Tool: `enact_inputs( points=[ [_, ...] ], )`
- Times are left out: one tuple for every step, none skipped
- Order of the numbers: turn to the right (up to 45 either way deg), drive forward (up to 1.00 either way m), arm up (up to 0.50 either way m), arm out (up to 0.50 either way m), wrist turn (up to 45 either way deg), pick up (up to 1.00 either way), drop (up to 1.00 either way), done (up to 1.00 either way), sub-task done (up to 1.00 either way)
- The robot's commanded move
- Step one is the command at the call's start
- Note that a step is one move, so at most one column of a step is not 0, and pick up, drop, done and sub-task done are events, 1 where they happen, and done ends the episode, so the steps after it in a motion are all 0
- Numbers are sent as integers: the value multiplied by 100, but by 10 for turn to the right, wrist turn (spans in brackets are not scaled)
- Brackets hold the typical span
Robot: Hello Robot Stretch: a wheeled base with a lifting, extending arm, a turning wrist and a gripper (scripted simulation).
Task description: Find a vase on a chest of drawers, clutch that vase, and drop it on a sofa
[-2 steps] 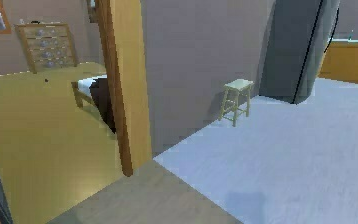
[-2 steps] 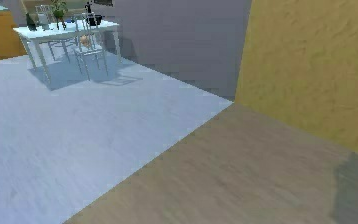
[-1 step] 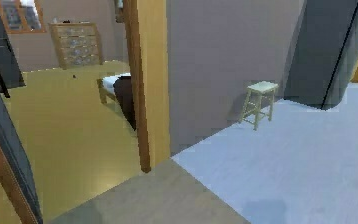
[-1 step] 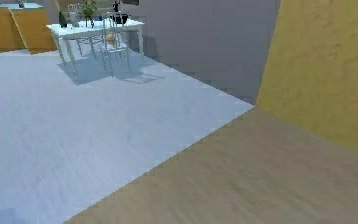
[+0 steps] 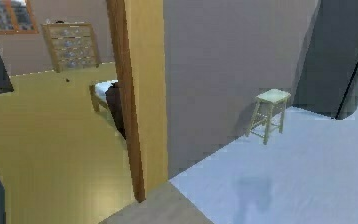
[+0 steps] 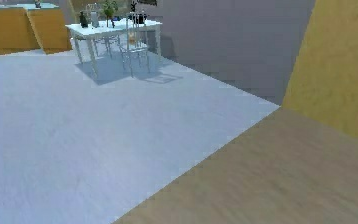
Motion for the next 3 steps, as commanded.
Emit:
enact_inputs(
  points=[
    [-360,0,0,0,0,0,0,0,0],
    [0,100,0,0,0,0,0,0,0],
    [-30,0,0,0,0,0,0,0,0]
  ],
)
